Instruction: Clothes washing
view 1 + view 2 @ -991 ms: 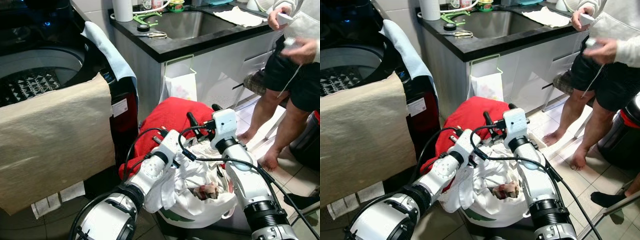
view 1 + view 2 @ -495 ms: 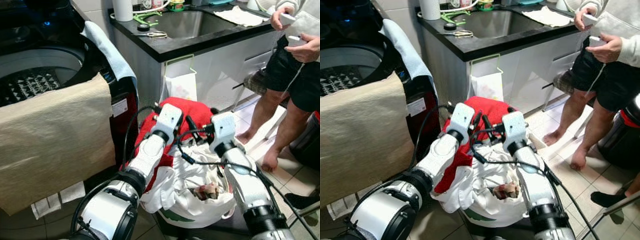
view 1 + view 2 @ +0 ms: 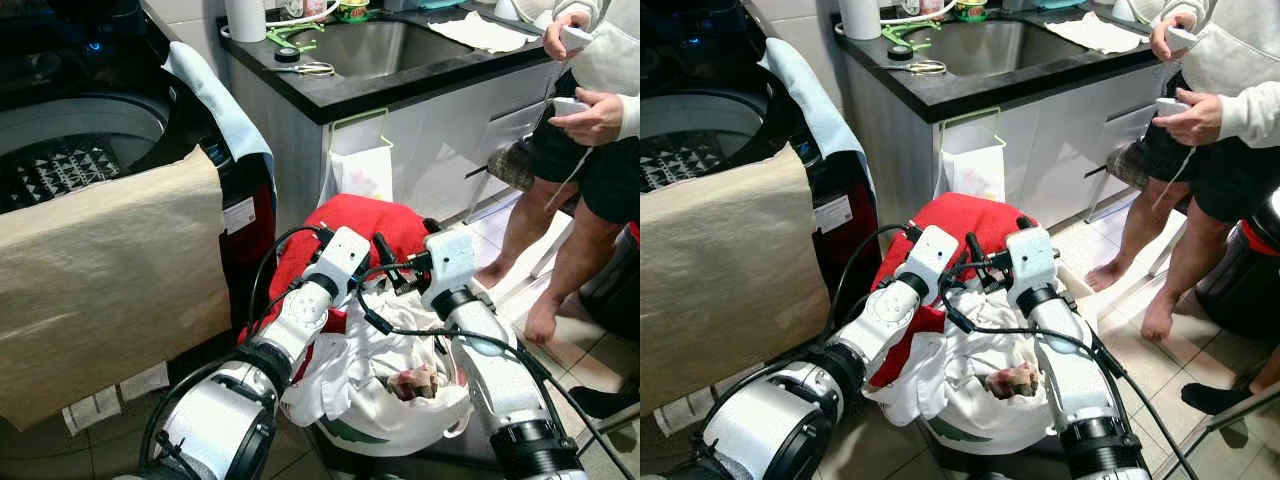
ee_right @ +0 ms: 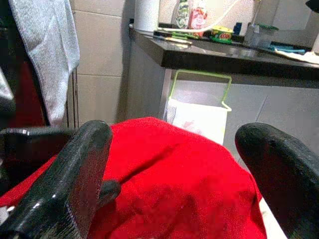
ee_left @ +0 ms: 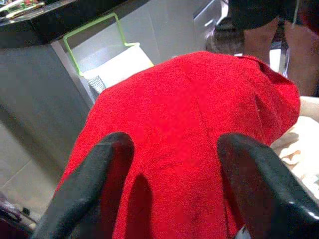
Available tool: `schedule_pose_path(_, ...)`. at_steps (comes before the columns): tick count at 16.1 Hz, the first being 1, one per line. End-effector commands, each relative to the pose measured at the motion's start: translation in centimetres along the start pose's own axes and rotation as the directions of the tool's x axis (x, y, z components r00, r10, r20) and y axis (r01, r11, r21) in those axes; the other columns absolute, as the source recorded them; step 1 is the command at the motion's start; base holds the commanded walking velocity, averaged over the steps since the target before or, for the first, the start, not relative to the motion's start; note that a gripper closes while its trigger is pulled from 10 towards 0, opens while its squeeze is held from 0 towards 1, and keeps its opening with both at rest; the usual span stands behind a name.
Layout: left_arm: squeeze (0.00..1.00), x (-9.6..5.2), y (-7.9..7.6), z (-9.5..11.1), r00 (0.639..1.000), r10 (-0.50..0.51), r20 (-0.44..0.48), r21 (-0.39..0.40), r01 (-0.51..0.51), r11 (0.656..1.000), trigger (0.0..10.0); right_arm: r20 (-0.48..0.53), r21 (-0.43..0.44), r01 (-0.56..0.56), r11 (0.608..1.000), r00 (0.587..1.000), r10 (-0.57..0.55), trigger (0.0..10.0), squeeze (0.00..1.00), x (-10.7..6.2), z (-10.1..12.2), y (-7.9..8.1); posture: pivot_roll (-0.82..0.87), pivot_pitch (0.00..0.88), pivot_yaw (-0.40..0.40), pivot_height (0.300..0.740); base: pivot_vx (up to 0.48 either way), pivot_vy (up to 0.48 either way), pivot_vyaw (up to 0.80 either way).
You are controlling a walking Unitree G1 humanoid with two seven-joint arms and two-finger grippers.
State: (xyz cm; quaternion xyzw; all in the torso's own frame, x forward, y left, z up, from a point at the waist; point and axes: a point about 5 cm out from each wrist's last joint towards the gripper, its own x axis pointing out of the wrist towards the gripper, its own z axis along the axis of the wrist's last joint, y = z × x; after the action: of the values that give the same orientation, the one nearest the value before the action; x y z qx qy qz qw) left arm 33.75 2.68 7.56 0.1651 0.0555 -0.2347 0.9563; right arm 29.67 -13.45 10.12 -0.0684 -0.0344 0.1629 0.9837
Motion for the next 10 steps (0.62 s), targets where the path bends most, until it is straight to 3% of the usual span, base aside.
schedule_pose_path(1, 1.00, 0.5, -0.1, 1.0, 1.000, 0.003, 0.008, 0.041, -0.003, 0.999, 10.0, 0.013, -0.013, -0.014, 1.000, 1.000, 0.014, 10.0, 0.00, -0.1, 0.5, 0.2, -0.17, 0.000, -0.012, 0.740, 0.000, 0.000, 0.00)
schedule_pose_path(6, 1.00, 1.0, -0.3, 2.0, 1.000, -0.008, 0.021, 0.094, 0.006, 0.996, 10.0, 0.031, -0.045, -0.048, 0.998, 0.998, 0.050, 10.0, 0.00, -0.6, 1.0, 1.1, -0.19, 0.000, -0.006, 0.740, 0.000, 0.000, 0.00)
schedule_pose_path(8, 1.00, 0.8, -0.7, 1.7, 1.000, -0.027, 0.011, 0.155, 0.024, 0.988, 10.0, 0.023, -0.039, -0.049, 0.998, 0.998, 0.050, 10.0, 0.00, -1.1, 0.9, 1.3, -0.19, 0.000, -0.003, 0.740, 0.000, 0.000, 0.00)
schedule_pose_path(10, 1.00, 0.5, -1.3, 0.3, 0.994, -0.079, -0.072, 0.224, 0.093, 0.970, 10.0, 0.013, -0.034, -0.048, 0.998, 0.999, 0.049, 10.0, 0.00, -1.5, 0.8, 1.4, -0.19, 0.000, -0.002, 0.740, 0.000, 0.000, 0.00)
